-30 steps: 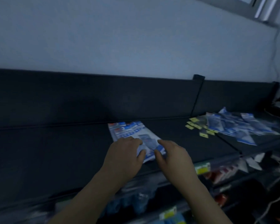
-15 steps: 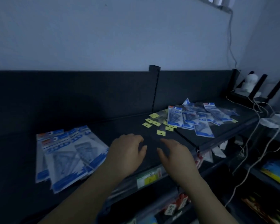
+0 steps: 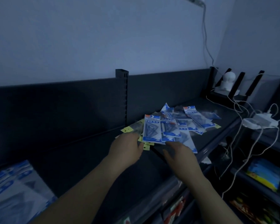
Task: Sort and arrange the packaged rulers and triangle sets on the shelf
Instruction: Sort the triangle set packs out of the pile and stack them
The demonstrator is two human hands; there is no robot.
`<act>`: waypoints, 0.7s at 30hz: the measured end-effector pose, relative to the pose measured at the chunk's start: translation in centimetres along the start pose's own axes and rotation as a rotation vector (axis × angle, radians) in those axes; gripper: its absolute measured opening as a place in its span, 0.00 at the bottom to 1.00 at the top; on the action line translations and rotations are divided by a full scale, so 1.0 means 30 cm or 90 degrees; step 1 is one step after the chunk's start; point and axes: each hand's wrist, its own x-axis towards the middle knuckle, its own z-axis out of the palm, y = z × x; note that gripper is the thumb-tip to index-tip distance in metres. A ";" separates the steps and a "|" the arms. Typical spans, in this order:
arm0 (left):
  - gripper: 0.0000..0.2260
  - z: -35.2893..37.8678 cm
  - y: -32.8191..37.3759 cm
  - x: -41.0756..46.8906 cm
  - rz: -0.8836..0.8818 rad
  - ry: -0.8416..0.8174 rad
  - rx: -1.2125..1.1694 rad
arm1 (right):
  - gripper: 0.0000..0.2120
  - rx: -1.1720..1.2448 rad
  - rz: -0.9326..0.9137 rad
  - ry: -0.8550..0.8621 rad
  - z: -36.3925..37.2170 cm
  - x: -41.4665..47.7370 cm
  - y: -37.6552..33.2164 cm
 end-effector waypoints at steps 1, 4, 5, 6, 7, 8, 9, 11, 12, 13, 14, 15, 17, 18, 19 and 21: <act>0.09 0.022 0.013 0.038 -0.011 -0.005 0.004 | 0.18 -0.009 0.003 -0.009 0.005 0.035 0.033; 0.07 0.104 0.039 0.155 -0.042 -0.021 -0.013 | 0.18 -0.018 0.013 -0.033 0.017 0.149 0.139; 0.07 0.136 0.044 0.196 -0.056 -0.024 -0.031 | 0.18 -0.016 0.011 -0.036 0.018 0.188 0.176; 0.09 0.166 0.050 0.237 -0.073 -0.027 -0.050 | 0.18 -0.019 0.006 -0.040 0.018 0.229 0.212; 0.11 0.187 0.062 0.273 -0.091 -0.027 -0.069 | 0.18 -0.026 -0.001 -0.046 0.013 0.269 0.245; 0.12 0.207 0.073 0.306 -0.106 -0.019 -0.084 | 0.19 -0.034 -0.015 -0.055 0.007 0.307 0.278; 0.14 0.228 0.085 0.339 -0.129 -0.017 -0.095 | 0.19 -0.038 -0.033 -0.067 0.004 0.344 0.310; 0.16 0.259 0.112 0.394 -0.190 -0.023 -0.136 | 0.18 -0.040 -0.075 -0.082 0.004 0.411 0.372; 0.15 0.280 0.115 0.423 -0.218 -0.027 -0.150 | 0.16 -0.040 -0.100 -0.085 0.007 0.439 0.401; 0.13 0.293 0.123 0.445 -0.242 -0.040 -0.158 | 0.15 -0.036 -0.120 -0.093 0.013 0.463 0.430; 0.11 0.313 0.123 0.468 -0.253 -0.055 -0.173 | 0.13 -0.024 -0.135 -0.103 0.021 0.482 0.456; 0.12 0.327 0.121 0.487 -0.258 -0.079 -0.180 | 0.13 -0.007 -0.145 -0.111 0.027 0.495 0.476; 0.11 0.322 0.122 0.500 -0.285 -0.100 -0.213 | 0.15 0.038 -0.160 -0.121 0.032 0.513 0.505; 0.05 0.313 0.119 0.499 -0.298 -0.073 -0.252 | 0.15 0.062 -0.162 -0.129 0.033 0.517 0.514; 0.04 0.304 0.117 0.496 -0.311 -0.031 -0.293 | 0.15 0.087 -0.160 -0.135 0.037 0.522 0.523; 0.07 0.282 0.122 0.489 -0.313 0.056 -0.347 | 0.14 0.149 -0.153 -0.132 0.043 0.527 0.538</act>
